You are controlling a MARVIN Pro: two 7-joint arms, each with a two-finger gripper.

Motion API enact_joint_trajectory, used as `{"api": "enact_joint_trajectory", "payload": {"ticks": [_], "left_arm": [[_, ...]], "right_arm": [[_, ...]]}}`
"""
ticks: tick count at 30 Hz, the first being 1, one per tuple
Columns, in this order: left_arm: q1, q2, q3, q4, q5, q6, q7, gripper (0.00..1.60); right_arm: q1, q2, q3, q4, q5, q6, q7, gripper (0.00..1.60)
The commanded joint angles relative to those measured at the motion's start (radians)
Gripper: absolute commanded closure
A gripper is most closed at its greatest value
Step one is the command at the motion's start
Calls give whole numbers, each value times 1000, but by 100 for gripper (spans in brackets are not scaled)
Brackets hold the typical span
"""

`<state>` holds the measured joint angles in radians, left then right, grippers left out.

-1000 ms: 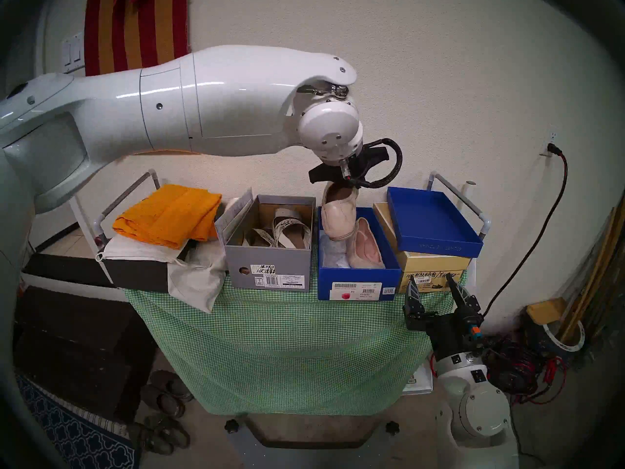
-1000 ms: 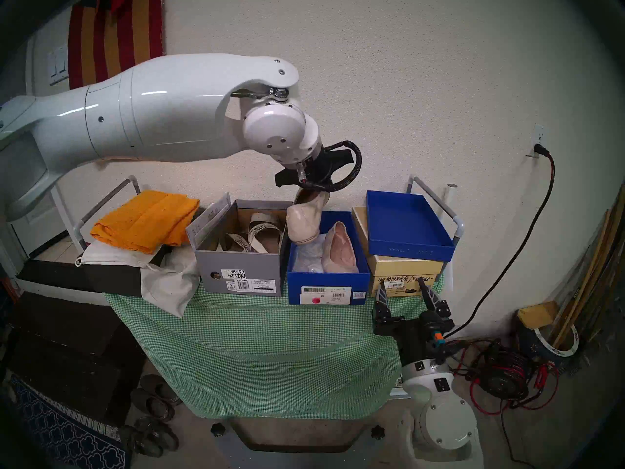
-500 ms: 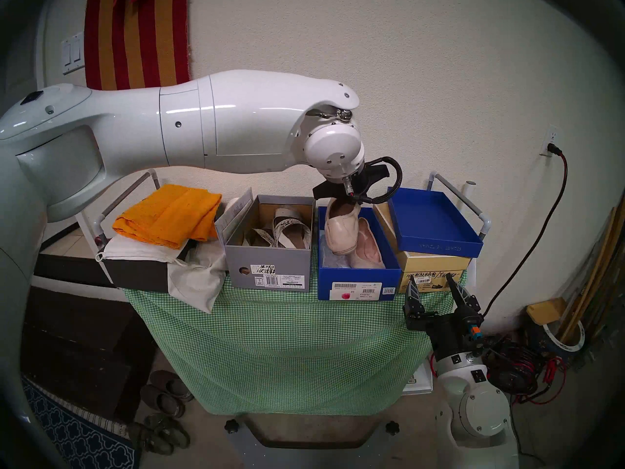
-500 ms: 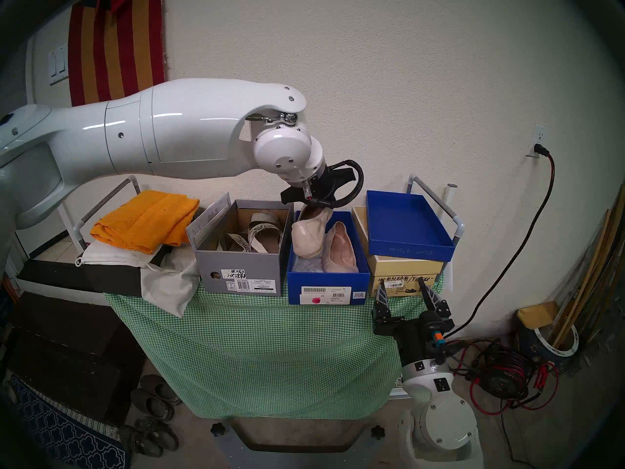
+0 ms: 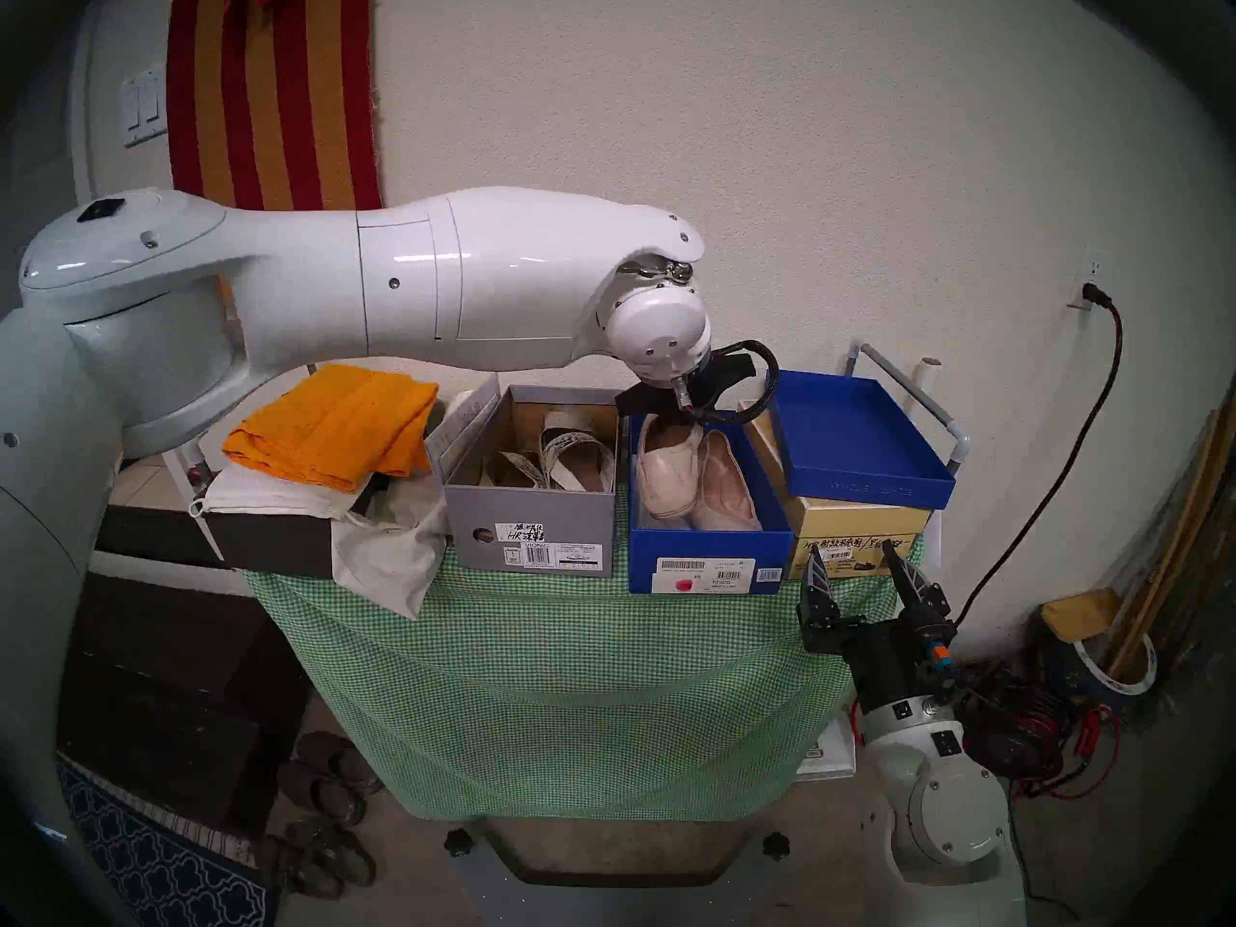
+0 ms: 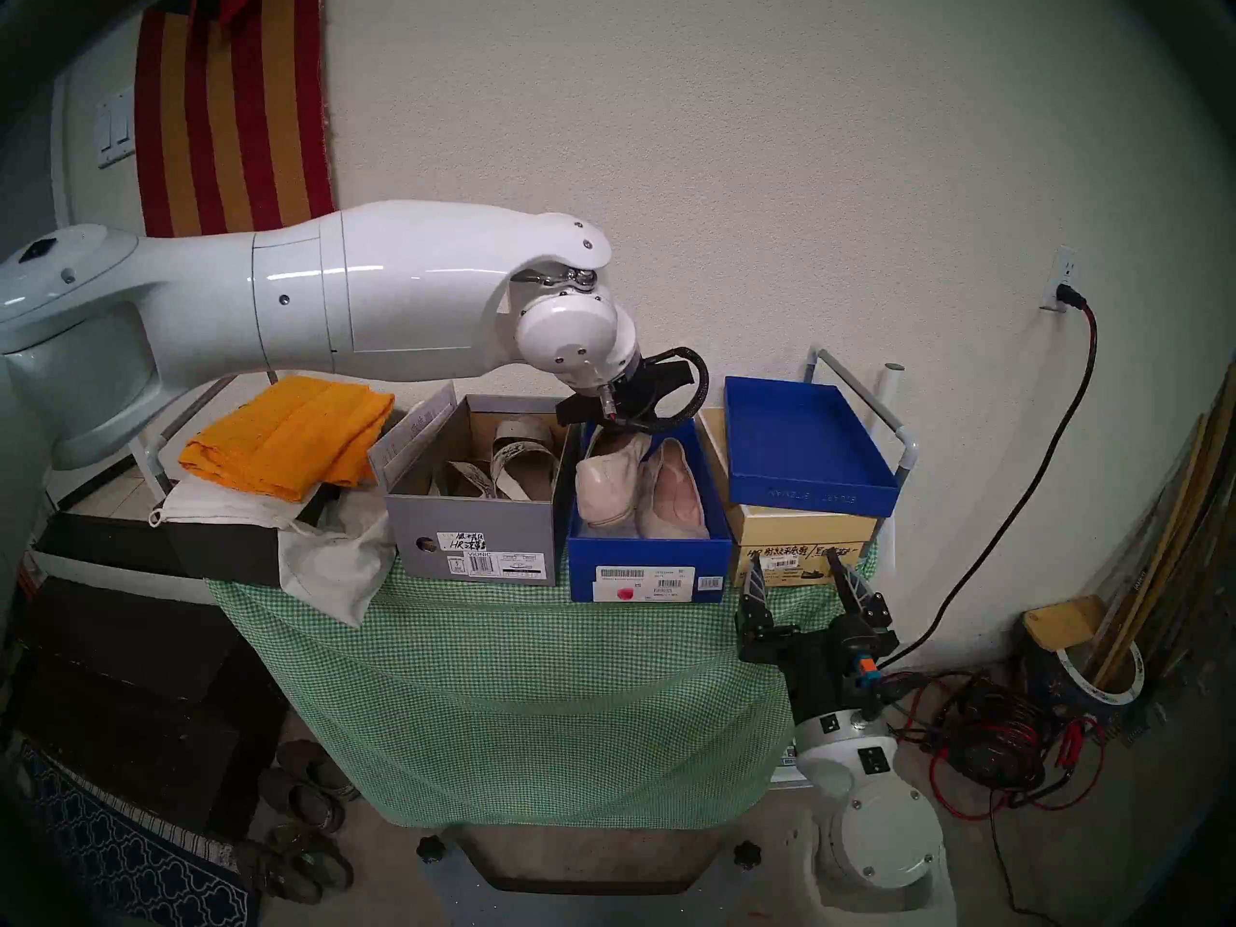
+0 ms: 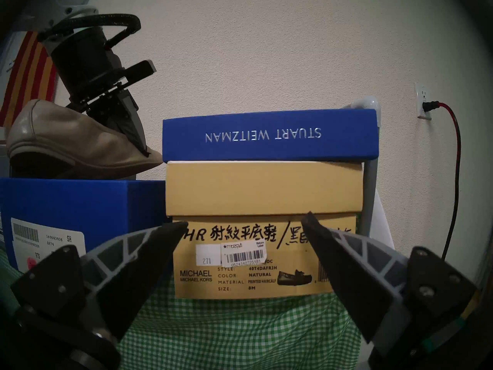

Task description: Put shoes into shoe box

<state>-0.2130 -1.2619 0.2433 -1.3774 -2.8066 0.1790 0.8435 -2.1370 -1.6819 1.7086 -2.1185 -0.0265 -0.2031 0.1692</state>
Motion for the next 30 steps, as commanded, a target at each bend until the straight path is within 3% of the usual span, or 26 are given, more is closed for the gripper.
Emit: {"api": "enact_joint_trajectory", "payload": {"ticks": [1, 9, 30], "left_arm": [[20, -60, -2, 73, 1, 43, -25, 160], [49, -71, 15, 128, 12, 85, -46, 160], [105, -69, 40, 185, 36, 92, -83, 160]], "right_arm": [[-1, 0, 0, -1, 1, 0, 0, 0], [-1, 0, 0, -1, 1, 0, 0, 0], [-1, 0, 0, -1, 1, 0, 0, 0]]}}
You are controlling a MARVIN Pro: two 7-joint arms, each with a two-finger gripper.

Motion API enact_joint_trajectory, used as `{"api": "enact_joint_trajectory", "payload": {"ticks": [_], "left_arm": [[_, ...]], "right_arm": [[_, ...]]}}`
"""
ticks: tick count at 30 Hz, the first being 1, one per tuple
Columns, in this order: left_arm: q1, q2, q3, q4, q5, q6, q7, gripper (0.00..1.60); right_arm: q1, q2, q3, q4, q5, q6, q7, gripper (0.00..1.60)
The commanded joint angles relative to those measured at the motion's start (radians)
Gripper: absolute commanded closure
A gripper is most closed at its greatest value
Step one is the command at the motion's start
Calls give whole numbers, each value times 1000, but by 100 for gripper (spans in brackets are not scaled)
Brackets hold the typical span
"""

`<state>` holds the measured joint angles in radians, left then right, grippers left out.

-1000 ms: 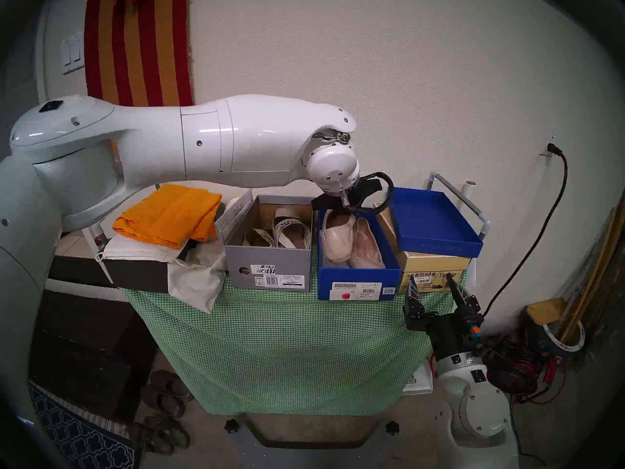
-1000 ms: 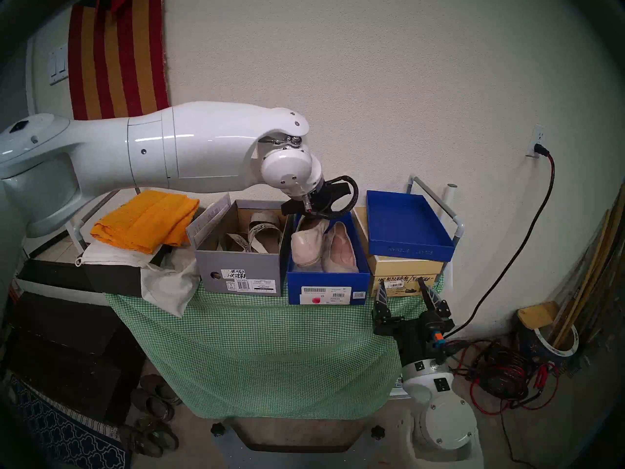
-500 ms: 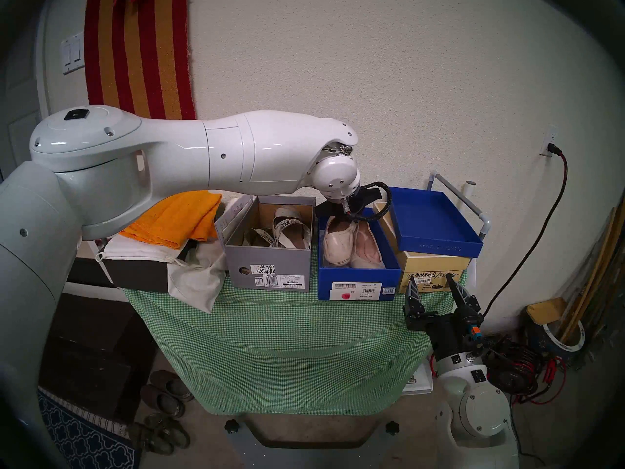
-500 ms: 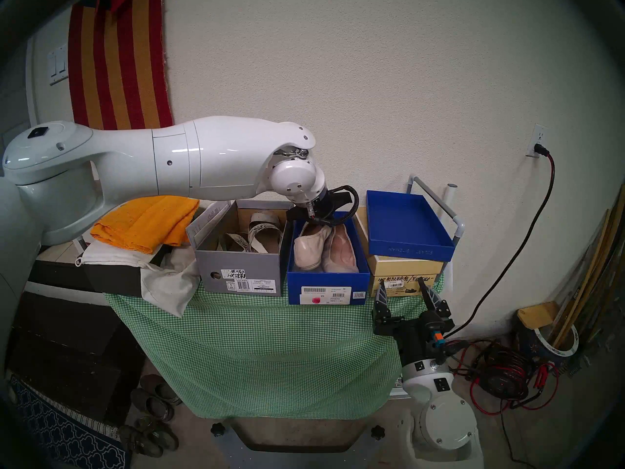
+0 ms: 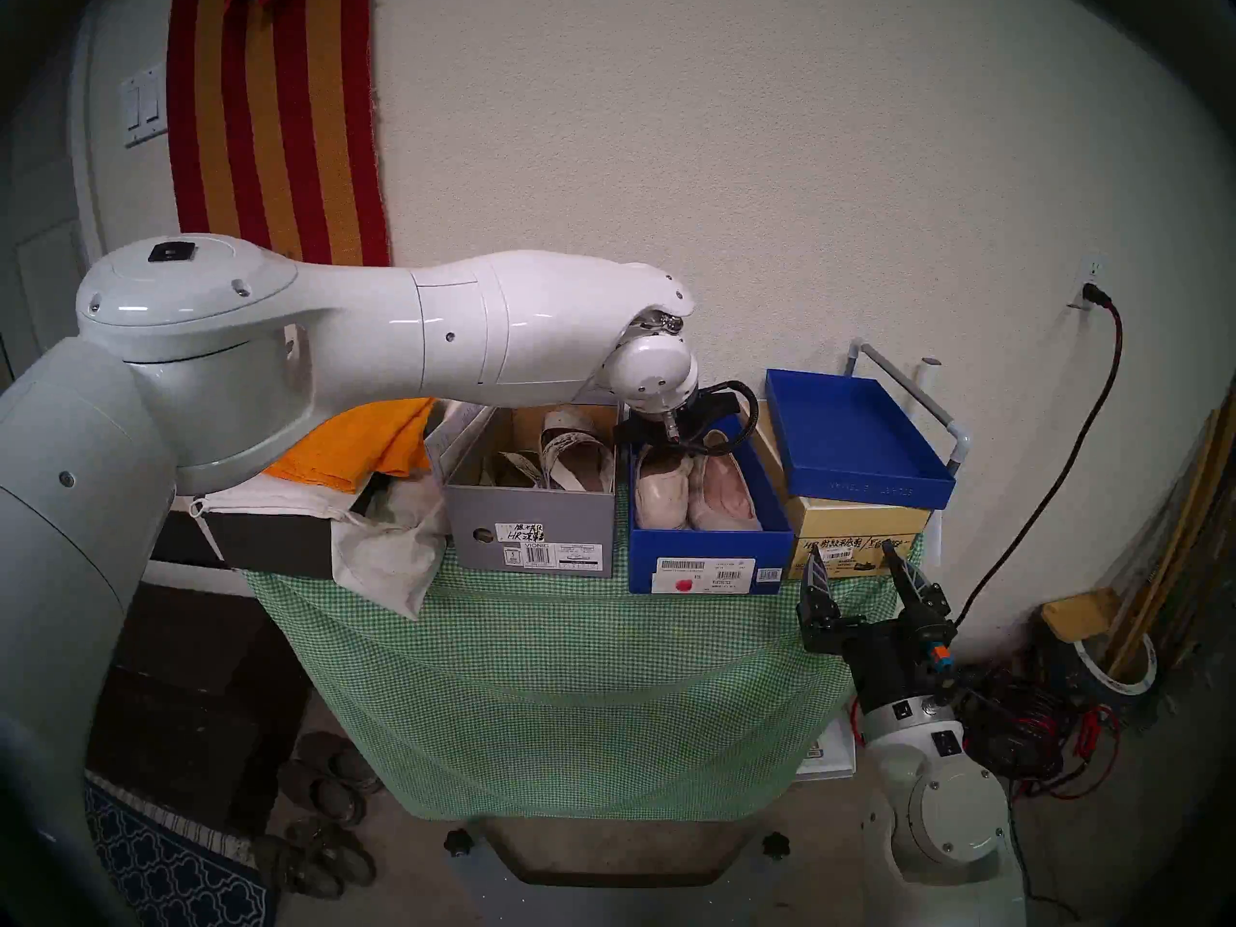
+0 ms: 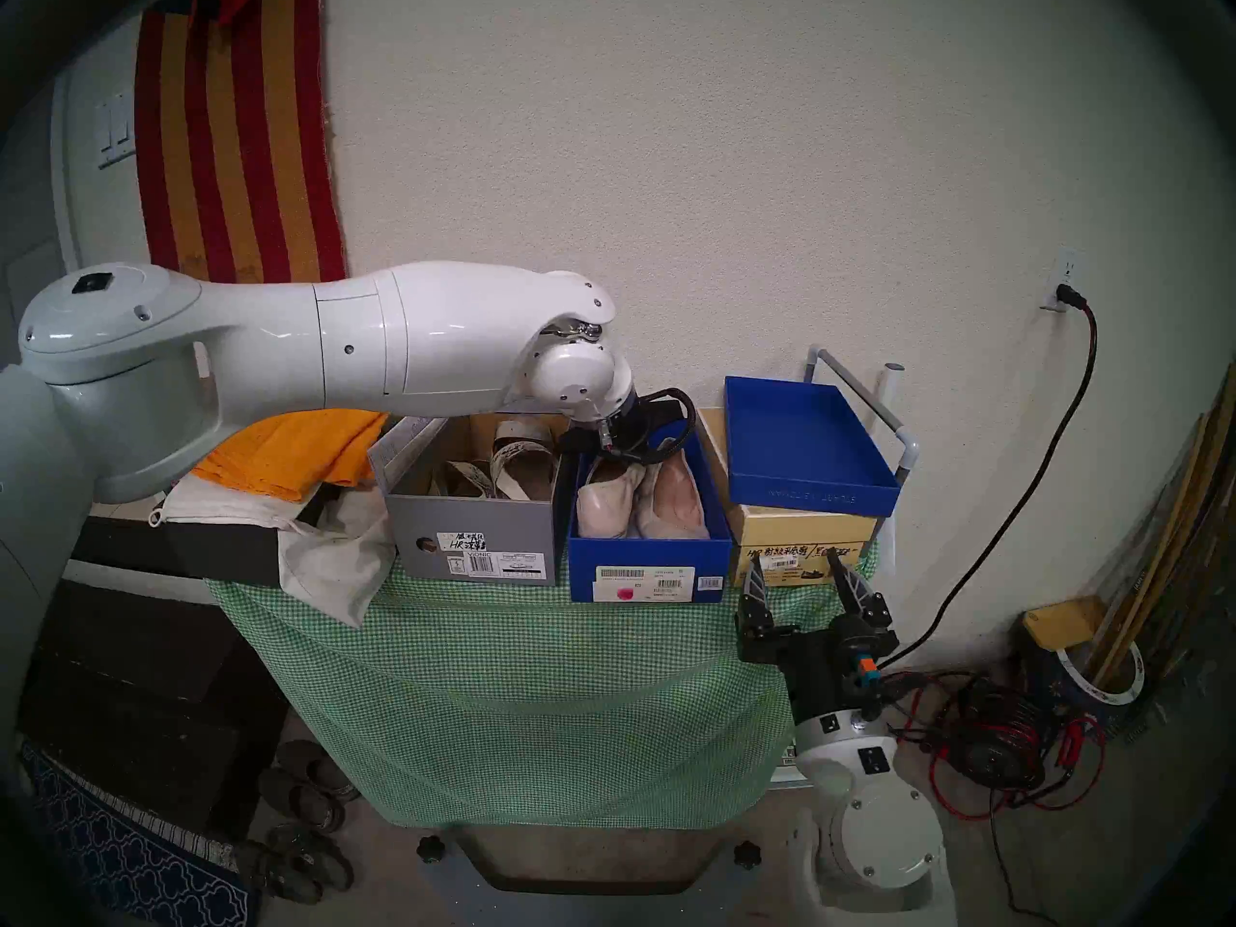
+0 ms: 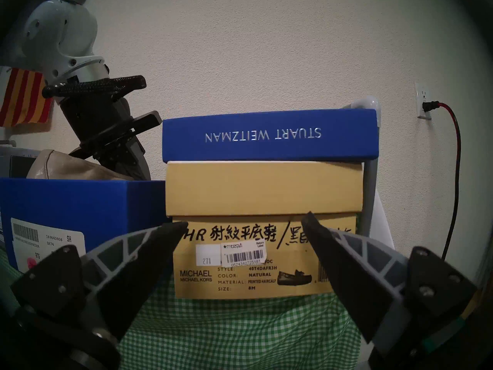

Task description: Put shoes into shoe box

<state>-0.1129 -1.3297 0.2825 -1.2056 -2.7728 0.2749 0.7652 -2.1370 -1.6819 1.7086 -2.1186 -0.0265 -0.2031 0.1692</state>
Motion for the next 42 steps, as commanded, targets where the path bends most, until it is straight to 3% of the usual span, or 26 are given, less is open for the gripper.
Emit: {"api": "enact_joint_trajectory", "payload": {"ticks": [1, 19, 25, 26, 27, 28, 29, 30, 32, 34, 42], "left_arm": [[10, -1, 2, 14, 1, -2, -5, 160], [75, -25, 23, 84, 12, 0, -52, 160], [58, -18, 16, 83, 8, 9, -53, 160], [53, -15, 14, 81, 5, 17, -52, 129], [53, -15, 14, 81, 5, 17, -52, 129], [47, -12, 12, 77, 2, 18, -48, 61], [36, -6, 13, 62, 11, 15, -46, 18], [26, 0, 11, 49, 13, 15, -46, 35], [8, 8, 8, 29, 15, 10, -38, 29], [-12, 18, 4, 7, 14, 10, -31, 0], [-87, 60, -32, -72, 21, -1, -11, 0]], "right_arm": [[-1, 0, 0, -1, 1, 0, 0, 0], [-1, 0, 0, -1, 1, 0, 0, 0], [-1, 0, 0, -1, 1, 0, 0, 0], [-1, 0, 0, -1, 1, 0, 0, 0], [-1, 0, 0, -1, 1, 0, 0, 0], [-1, 0, 0, -1, 1, 0, 0, 0], [-1, 0, 0, -1, 1, 0, 0, 0], [-1, 0, 0, -1, 1, 0, 0, 0], [-1, 0, 0, -1, 1, 0, 0, 0], [0, 0, 0, -1, 1, 0, 0, 0], [0, 0, 0, -1, 1, 0, 0, 0]]}}
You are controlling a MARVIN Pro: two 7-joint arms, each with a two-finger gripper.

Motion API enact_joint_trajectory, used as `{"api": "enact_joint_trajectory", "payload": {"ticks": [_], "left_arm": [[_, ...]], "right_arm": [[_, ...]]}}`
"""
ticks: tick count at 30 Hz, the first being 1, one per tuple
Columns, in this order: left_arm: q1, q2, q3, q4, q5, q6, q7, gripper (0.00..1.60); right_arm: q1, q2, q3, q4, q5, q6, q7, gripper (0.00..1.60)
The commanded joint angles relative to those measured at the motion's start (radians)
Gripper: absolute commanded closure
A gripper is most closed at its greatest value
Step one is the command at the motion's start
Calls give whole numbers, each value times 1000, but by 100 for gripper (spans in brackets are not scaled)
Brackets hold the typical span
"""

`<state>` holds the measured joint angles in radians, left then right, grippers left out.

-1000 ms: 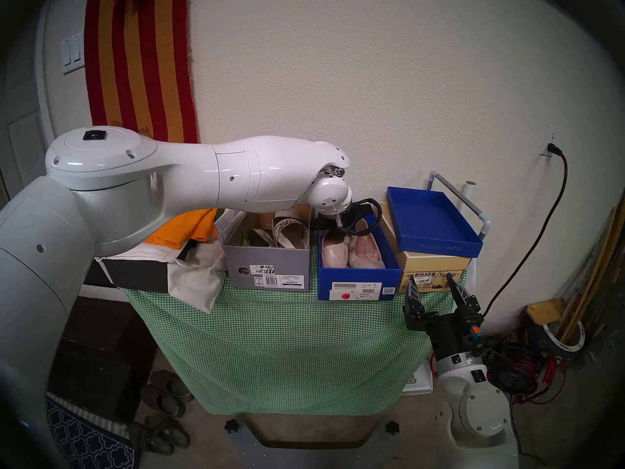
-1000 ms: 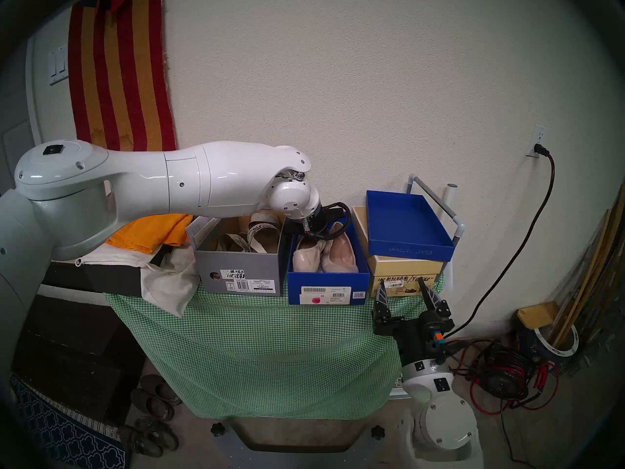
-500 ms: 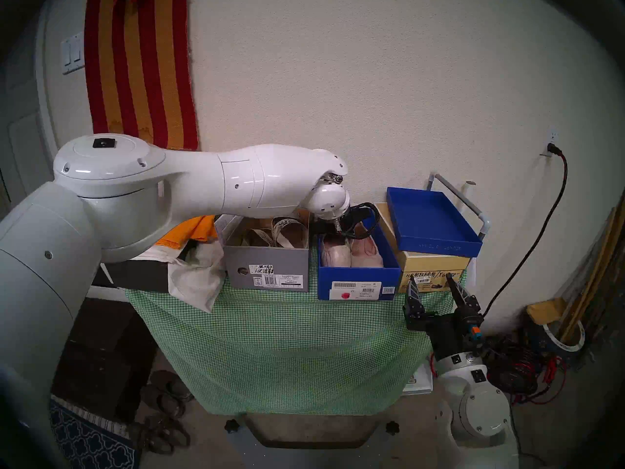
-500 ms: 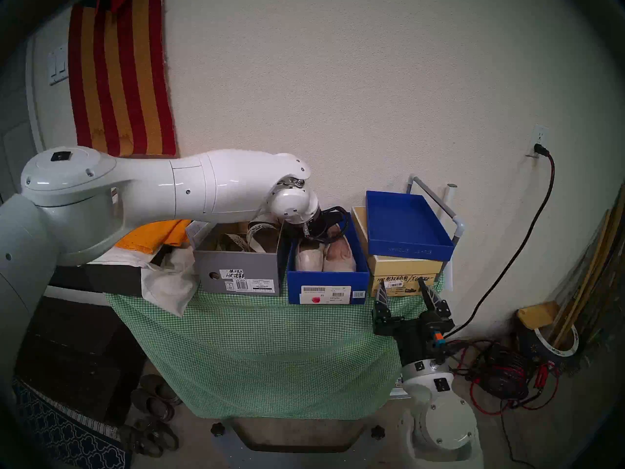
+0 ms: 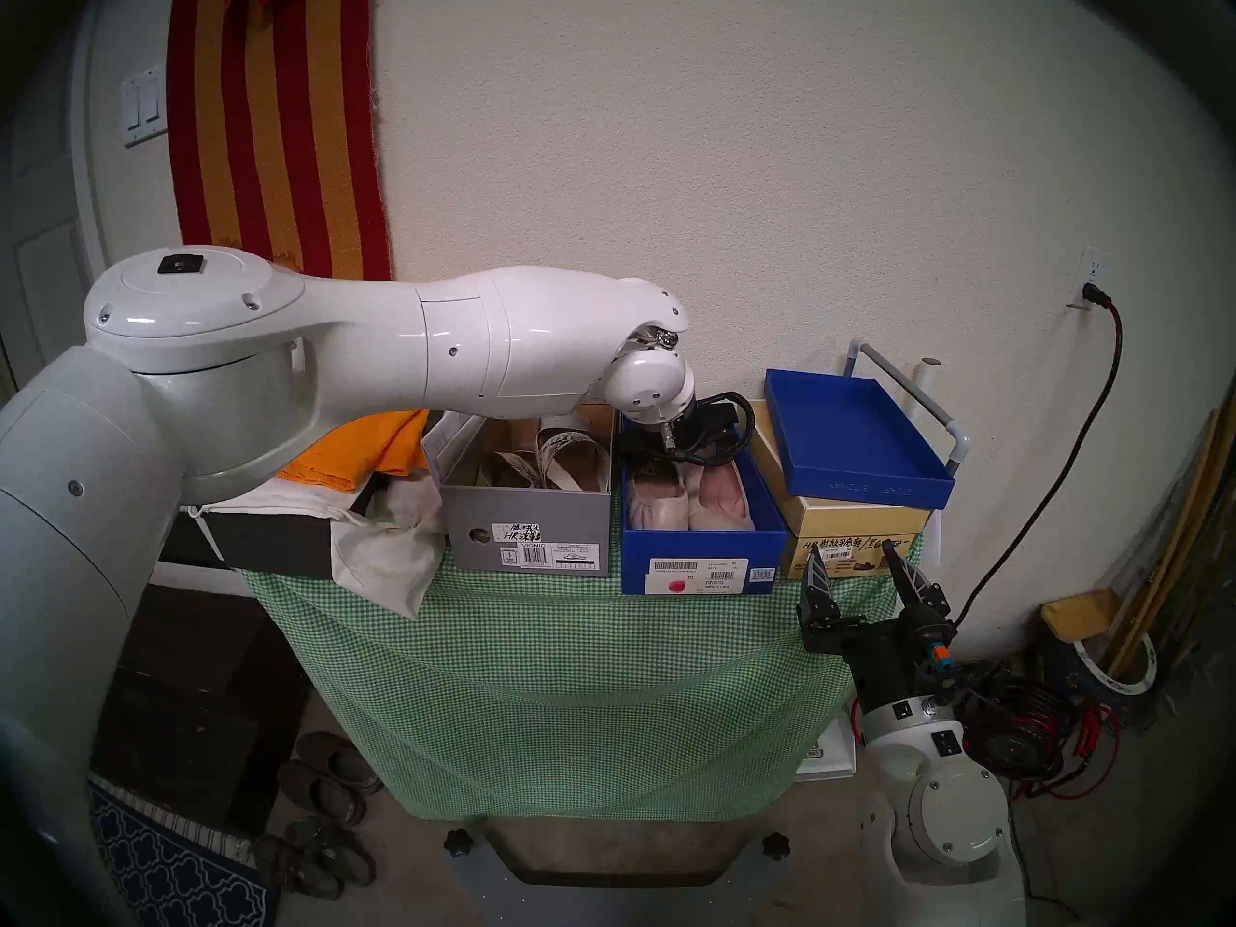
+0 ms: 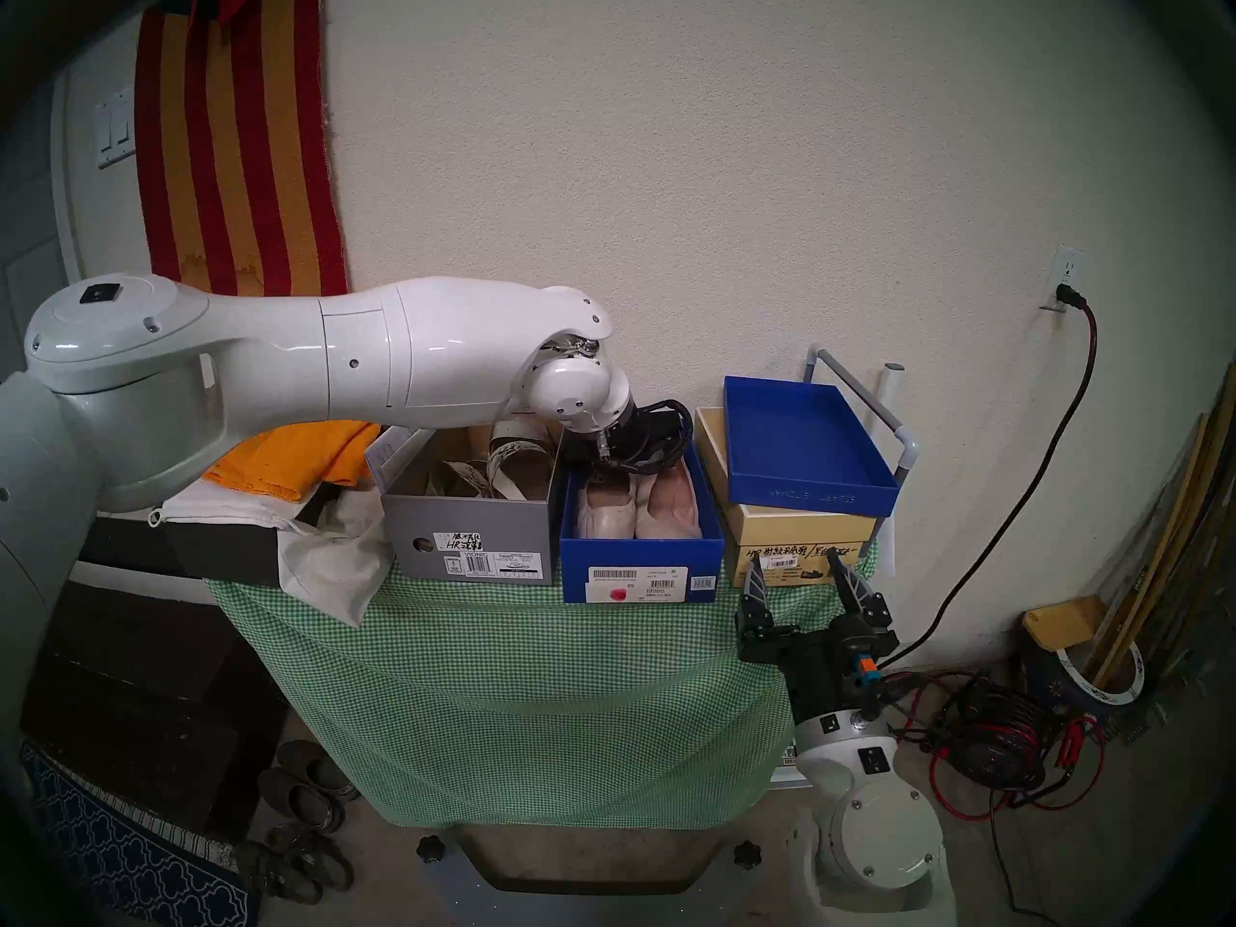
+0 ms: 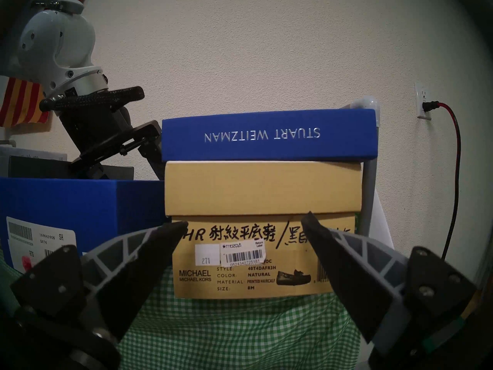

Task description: Put shoes into shoe box

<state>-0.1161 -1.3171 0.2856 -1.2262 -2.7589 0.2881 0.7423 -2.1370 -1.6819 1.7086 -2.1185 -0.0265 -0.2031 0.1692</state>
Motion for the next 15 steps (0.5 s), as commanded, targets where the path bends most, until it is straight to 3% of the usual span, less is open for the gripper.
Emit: {"api": "enact_joint_trajectory", "payload": {"ticks": [1, 10, 15], "left_arm": [[-92, 52, -41, -59, 7, -14, 16, 0], [-152, 96, -74, -154, 26, -48, 48, 0], [-176, 133, -58, -229, 105, -144, 68, 0]], "right_arm": [[0, 0, 0, -1, 1, 0, 0, 0], [0, 0, 0, -1, 1, 0, 0, 0], [0, 0, 0, -1, 1, 0, 0, 0]]}}
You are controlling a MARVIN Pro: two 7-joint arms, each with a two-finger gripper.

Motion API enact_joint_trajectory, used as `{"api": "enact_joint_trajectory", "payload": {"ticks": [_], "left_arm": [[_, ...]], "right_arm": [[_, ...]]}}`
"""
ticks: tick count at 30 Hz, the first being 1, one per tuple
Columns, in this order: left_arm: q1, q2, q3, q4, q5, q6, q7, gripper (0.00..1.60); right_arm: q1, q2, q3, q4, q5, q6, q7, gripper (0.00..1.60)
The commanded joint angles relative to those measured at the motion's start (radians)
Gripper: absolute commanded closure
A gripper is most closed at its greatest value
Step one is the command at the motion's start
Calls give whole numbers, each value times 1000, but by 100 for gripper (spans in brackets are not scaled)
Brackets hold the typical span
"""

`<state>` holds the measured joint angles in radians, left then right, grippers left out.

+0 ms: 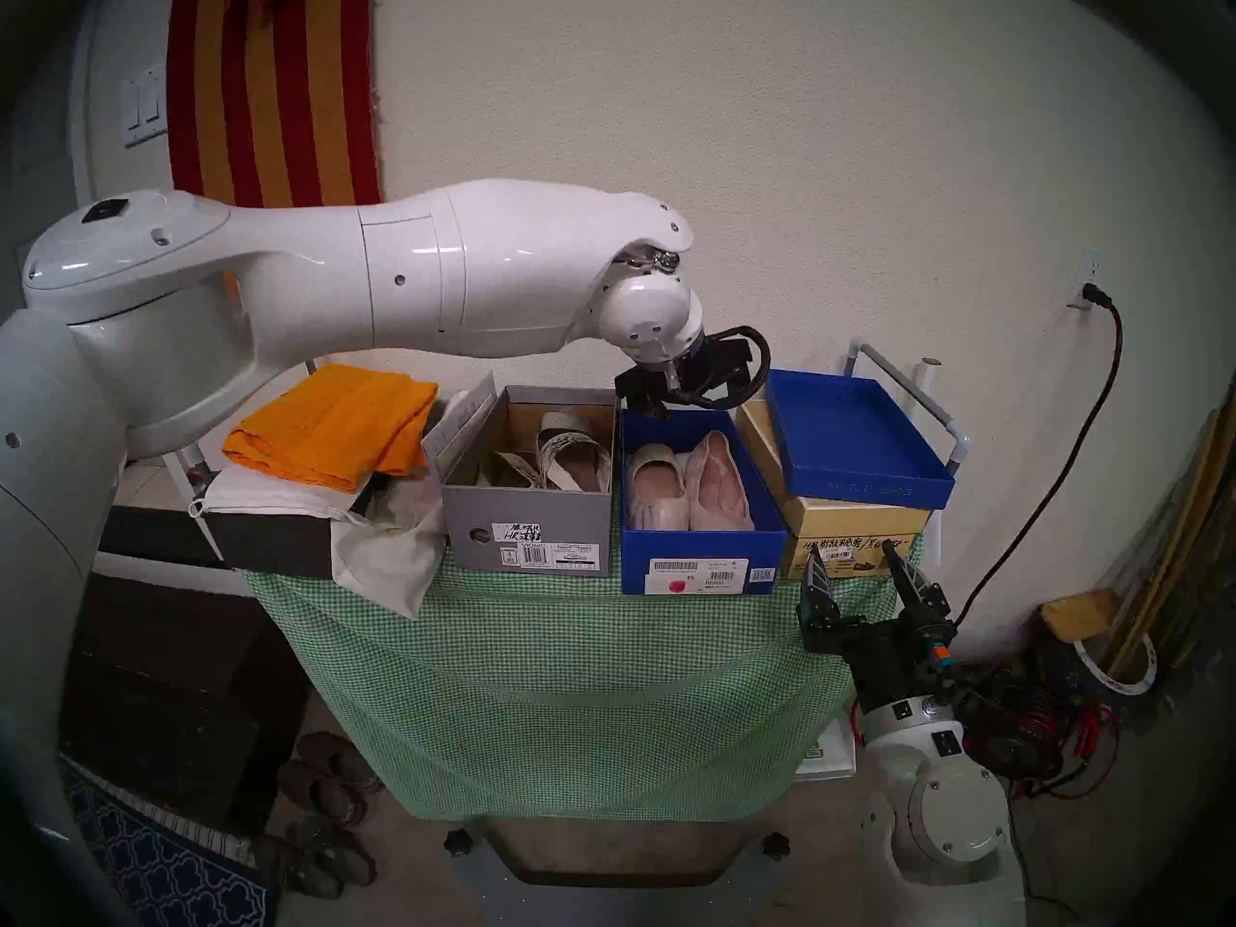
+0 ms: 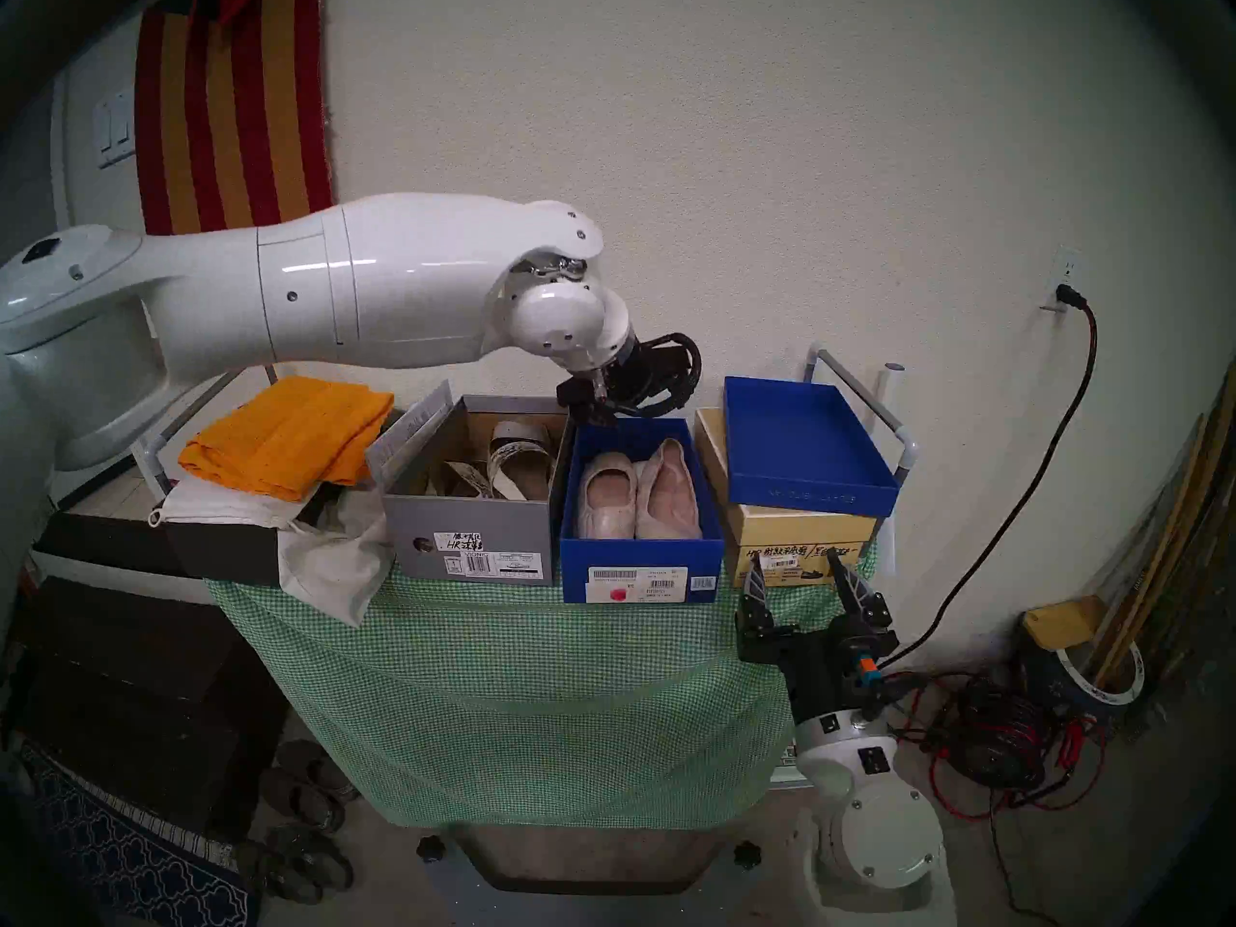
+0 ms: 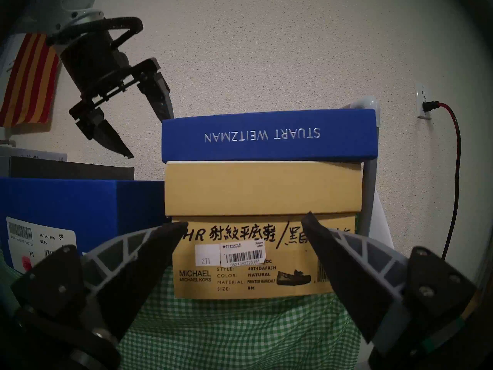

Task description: Put shoes into shoe box

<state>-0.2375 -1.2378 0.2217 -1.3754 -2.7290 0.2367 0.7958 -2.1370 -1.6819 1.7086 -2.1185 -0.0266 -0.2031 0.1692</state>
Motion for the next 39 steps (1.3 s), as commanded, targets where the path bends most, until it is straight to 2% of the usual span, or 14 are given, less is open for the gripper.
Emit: {"api": "enact_joint_trajectory", "payload": {"ticks": [1, 10, 16, 20, 21, 22, 29, 32, 39], "left_arm": [[-56, 66, 0, -95, 81, -114, 8, 0], [-135, 136, 2, -249, 262, -277, 56, 0], [-174, 195, 27, -354, 400, -381, 109, 0], [-204, 241, 63, -449, 497, -467, 169, 0], [-202, 233, 65, -430, 513, -458, 181, 0], [-212, 250, 79, -467, 537, -494, 196, 0], [-240, 335, 140, -606, 681, -619, 322, 0], [-249, 377, 165, -661, 731, -658, 362, 0], [-255, 432, 212, -707, 803, -709, 418, 0]], "right_arm": [[0, 0, 0, -1, 1, 0, 0, 0], [0, 0, 0, -1, 0, 0, 0, 0], [0, 0, 0, -1, 0, 0, 0, 0], [0, 0, 0, -1, 0, 0, 0, 0], [0, 0, 0, -1, 0, 0, 0, 0], [0, 0, 0, -1, 0, 0, 0, 0], [0, 0, 0, -1, 1, 0, 0, 0], [0, 0, 0, -1, 1, 0, 0, 0], [0, 0, 0, -1, 1, 0, 0, 0]]}}
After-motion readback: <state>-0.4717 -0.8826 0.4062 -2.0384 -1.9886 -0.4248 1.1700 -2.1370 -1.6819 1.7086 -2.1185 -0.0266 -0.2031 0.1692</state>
